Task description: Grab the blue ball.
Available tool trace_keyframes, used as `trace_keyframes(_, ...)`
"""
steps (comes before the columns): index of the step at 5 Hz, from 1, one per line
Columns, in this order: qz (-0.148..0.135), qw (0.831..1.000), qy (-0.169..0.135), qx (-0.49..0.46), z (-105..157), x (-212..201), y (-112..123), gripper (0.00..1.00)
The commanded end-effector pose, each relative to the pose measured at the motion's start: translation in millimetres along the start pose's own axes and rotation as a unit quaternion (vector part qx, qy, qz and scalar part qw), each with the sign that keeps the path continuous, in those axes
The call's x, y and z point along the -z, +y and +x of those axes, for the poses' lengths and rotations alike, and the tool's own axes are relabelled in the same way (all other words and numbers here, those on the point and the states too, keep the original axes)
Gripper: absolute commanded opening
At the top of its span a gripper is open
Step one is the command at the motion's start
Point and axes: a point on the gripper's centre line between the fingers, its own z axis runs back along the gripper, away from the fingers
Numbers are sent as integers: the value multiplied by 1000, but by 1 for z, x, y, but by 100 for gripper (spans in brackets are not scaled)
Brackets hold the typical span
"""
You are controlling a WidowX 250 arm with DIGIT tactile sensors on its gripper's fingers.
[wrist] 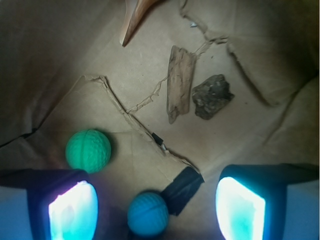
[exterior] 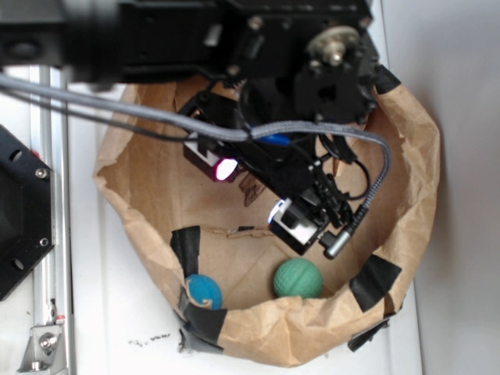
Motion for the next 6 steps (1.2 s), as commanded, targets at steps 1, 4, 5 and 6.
trace_keyframes(1,-1,999,14,42,-15,39,-11,100)
trace_keyframes(4,9,995,33,95,-66,85,-17,100)
trace_keyframes(5,5,994,34,100,-67,90,-19,100)
trace_keyframes(6,-9,994,52,97,-70,83,-21,100)
